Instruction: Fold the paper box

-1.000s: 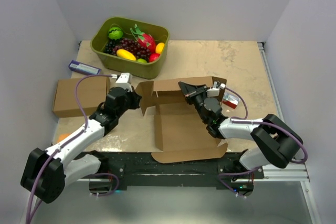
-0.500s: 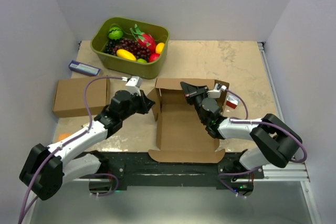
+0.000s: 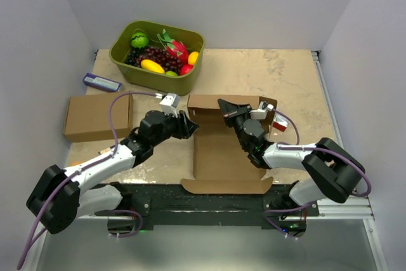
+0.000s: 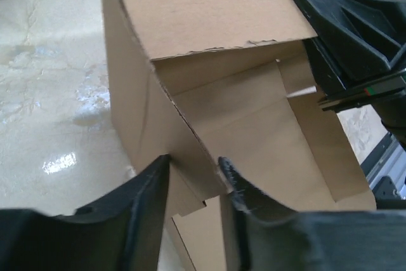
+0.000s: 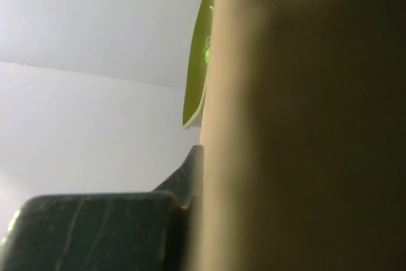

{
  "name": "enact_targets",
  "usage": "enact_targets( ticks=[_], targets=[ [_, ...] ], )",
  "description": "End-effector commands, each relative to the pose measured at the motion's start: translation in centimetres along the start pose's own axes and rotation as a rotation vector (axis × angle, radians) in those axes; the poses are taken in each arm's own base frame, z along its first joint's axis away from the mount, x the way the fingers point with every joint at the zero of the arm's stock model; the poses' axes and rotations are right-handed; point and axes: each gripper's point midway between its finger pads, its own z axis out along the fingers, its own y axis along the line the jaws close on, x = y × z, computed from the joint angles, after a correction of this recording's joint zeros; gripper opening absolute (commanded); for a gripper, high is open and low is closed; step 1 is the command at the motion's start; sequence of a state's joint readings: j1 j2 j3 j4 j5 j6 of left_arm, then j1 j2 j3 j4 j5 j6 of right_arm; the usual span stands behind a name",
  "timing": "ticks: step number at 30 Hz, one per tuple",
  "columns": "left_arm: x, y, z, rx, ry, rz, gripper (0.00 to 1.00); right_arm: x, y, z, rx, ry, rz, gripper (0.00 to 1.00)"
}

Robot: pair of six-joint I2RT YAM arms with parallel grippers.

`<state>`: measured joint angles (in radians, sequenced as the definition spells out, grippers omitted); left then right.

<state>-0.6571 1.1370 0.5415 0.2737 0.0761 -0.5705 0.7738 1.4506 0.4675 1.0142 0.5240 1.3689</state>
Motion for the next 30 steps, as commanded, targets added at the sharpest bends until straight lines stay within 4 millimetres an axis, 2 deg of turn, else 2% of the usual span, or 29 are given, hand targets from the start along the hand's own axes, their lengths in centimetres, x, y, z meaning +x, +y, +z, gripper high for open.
enact_targets(
  ticks=[1, 4, 5, 7, 8, 13, 14, 15, 17, 20, 27, 28, 30],
  targets=[
    [-2.9, -2.3, -0.2, 0.091, -0.096, 0.088, 0.53, 2.7, -2.9, -1.3, 0.080, 0.114, -0.100, 0.00],
    [-2.9, -0.7, -1.0, 0.029, -0.112, 0.132, 0.67, 2.3, -3.0, -1.6, 0.088, 0.104, -0.107, 0.00],
    [-3.6, -0.7, -1.6, 0.029, -0.137, 0.140, 0.73, 2.1, -2.8, -1.7, 0.089, 0.098, -0.110, 0.00],
    [-3.8, -0.1, -2.3, 0.018, -0.153, 0.165, 0.78, 1.7, -2.8, -1.8, 0.091, 0.084, -0.114, 0.00],
    [-4.5, -0.1, -3.0, 0.015, -0.181, 0.174, 0.81, 1.6, -2.7, -1.9, 0.094, 0.083, -0.115, 0.00],
    [-5.0, 1.7, -5.2, -0.047, -0.239, 0.194, 0.85, 1.5, -2.7, -2.1, 0.094, 0.082, -0.117, 0.00],
    [-6.2, 2.7, -6.2, -0.107, -0.311, 0.171, 0.87, 1.5, -2.6, -2.1, 0.093, 0.083, -0.115, 0.00],
    [-5.9, 3.8, -6.7, -0.148, -0.329, 0.150, 0.88, 1.5, -2.7, -2.1, 0.094, 0.085, -0.114, 0.00],
    [-7.4, 5.7, -8.6, -0.246, -0.433, 0.068, 0.91, 1.6, -2.7, -2.1, 0.092, 0.087, -0.108, 0.00],
    [-7.5, 7.8, -9.9, -0.328, -0.490, -0.002, 0.94, 1.6, -2.9, -2.1, 0.095, 0.089, -0.106, 0.00],
    [-3.2, 9.3, -7.0, -0.330, -0.316, -0.016, 0.90, 1.8, -2.8, -2.2, 0.089, 0.097, -0.098, 0.00],
    [-3.5, 8.7, -6.7, -0.290, -0.332, -0.016, 0.90, 1.8, -3.0, -2.2, 0.091, 0.099, -0.101, 0.00],
    [-2.6, 8.4, -6.1, -0.249, -0.318, -0.011, 0.88, 1.9, -3.0, -2.2, 0.092, 0.099, -0.099, 0.00]
  ],
)
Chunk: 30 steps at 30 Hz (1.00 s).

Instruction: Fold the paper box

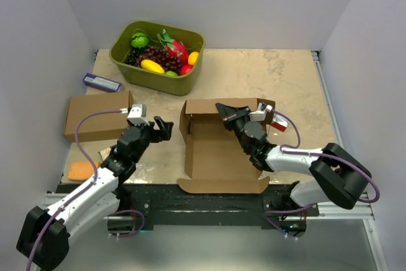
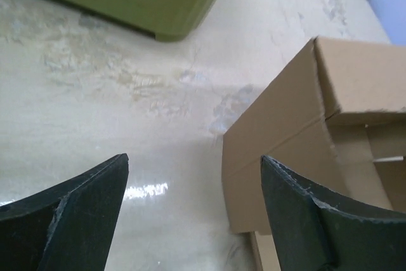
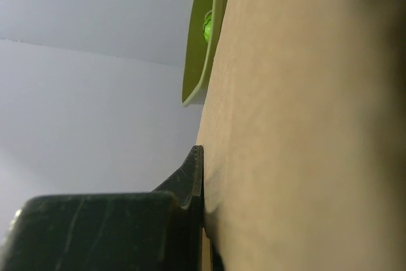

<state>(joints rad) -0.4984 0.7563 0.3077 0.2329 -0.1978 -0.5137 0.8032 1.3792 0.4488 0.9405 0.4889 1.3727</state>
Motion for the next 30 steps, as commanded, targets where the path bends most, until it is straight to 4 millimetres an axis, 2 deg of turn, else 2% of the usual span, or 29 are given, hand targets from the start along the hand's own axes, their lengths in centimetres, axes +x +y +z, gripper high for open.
enact_targets(
  ticks=[1, 5, 6, 7, 9, 10, 12, 25, 30],
  targets=[
    [0.6, -2.2, 0.6, 0.145, -0.019, -0.011, 0.87, 0.8, -3.4, -0.5, 0.088, 0.034, -0.089, 0.00],
    [1.8, -4.7, 1.4, 0.302, 0.019, 0.060, 0.79, 1.1, -3.4, -0.4, 0.085, 0.042, -0.085, 0.00],
    [1.3, -5.4, 1.5, 0.341, -0.006, 0.075, 0.78, 1.1, -3.4, -0.4, 0.086, 0.042, -0.083, 0.00],
    [2.2, -5.7, 1.7, 0.366, 0.019, 0.082, 0.78, 1.2, -3.5, -0.4, 0.088, 0.046, -0.081, 0.00],
    [2.0, -6.4, 1.8, 0.414, -0.010, 0.107, 0.78, 1.2, -3.5, -0.3, 0.090, 0.046, -0.077, 0.00],
    [2.7, -6.5, 2.0, 0.430, 0.008, 0.118, 0.78, 1.3, -3.7, -0.3, 0.103, 0.048, -0.073, 0.00],
    [2.3, -7.5, 2.0, 0.485, -0.014, 0.146, 0.77, 1.3, -3.6, -0.3, 0.116, 0.048, -0.066, 0.00],
    [3.0, -8.9, 2.6, 0.574, -0.052, 0.208, 0.77, 1.4, -2.7, -0.5, 0.181, 0.073, -0.009, 0.00],
    [3.7, -9.8, 2.2, 0.617, -0.055, 0.257, 0.77, 1.7, -2.4, -0.7, 0.204, 0.091, 0.015, 0.00]
  ],
)
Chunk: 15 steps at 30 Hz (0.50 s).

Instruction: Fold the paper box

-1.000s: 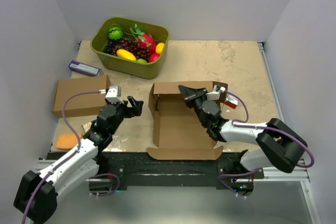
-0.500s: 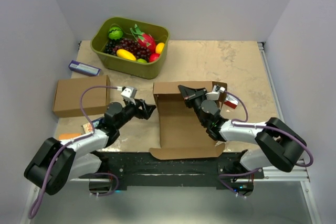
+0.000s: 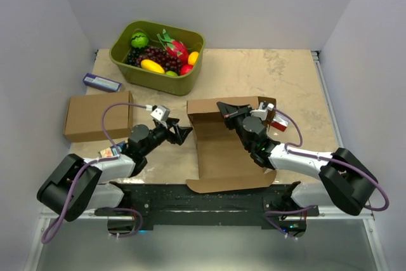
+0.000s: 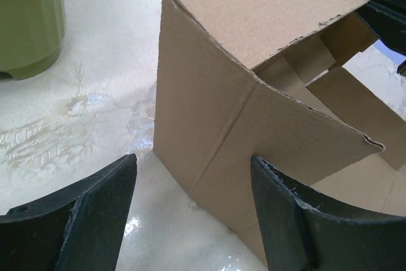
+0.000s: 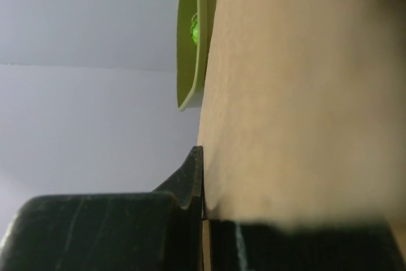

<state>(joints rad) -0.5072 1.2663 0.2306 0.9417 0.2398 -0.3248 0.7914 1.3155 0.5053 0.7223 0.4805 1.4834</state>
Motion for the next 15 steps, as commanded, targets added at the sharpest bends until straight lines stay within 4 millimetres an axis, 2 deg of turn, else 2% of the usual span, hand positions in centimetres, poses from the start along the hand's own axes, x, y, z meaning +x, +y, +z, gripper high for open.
enact_targets(
  ticks=[1, 8, 15],
  targets=[
    [-2.4, -3.5, 0.4, 0.151, -0.100, 0.100, 0.77, 2.0, -2.5, -0.5, 0.125, 0.086, -0.054, 0.00],
    [-3.3, -4.6, 0.5, 0.195, -0.144, 0.120, 0.79, 2.4, -2.7, -0.4, 0.146, 0.106, -0.044, 0.00],
    [-2.6, -5.0, 0.7, 0.216, -0.147, 0.137, 0.87, 2.4, -2.9, -0.6, 0.158, 0.111, -0.034, 0.00]
  ],
)
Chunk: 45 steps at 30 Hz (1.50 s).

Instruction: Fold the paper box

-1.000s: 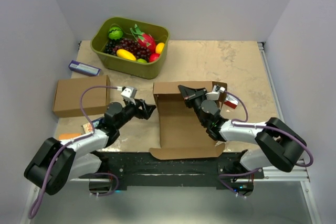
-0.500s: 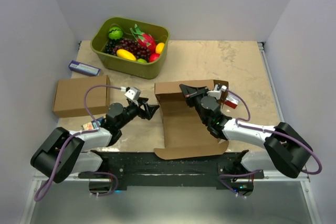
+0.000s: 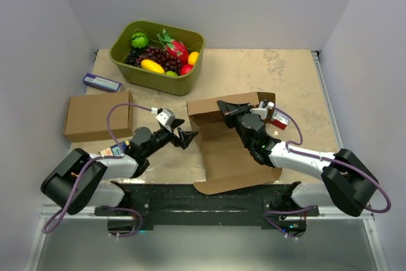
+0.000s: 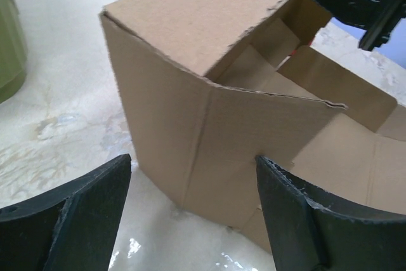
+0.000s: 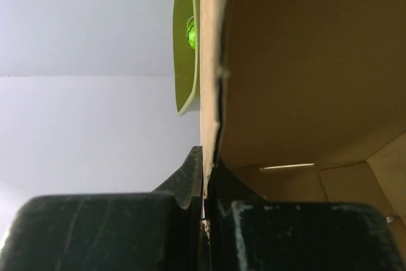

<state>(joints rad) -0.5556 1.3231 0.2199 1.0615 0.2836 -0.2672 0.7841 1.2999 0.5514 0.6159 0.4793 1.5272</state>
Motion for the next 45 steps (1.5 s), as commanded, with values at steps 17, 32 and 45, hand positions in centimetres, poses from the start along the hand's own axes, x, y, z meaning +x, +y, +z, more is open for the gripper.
enact_targets(
  ticks=[17, 32, 45],
  targets=[
    [-3.5, 3.2, 1.2, -0.205, -0.144, 0.140, 0.83, 3.0, -3.6, -1.0, 0.125, 0.135, -0.064, 0.00],
    [-6.4, 4.5, 2.2, -0.276, -0.238, 0.179, 0.57, 3.6, -4.6, -1.1, 0.147, 0.167, -0.075, 0.00],
    [-6.2, 2.1, 4.7, -0.247, -0.235, 0.243, 0.50, 4.7, -5.3, -1.0, 0.159, 0.216, -0.070, 0.00]
  ],
)
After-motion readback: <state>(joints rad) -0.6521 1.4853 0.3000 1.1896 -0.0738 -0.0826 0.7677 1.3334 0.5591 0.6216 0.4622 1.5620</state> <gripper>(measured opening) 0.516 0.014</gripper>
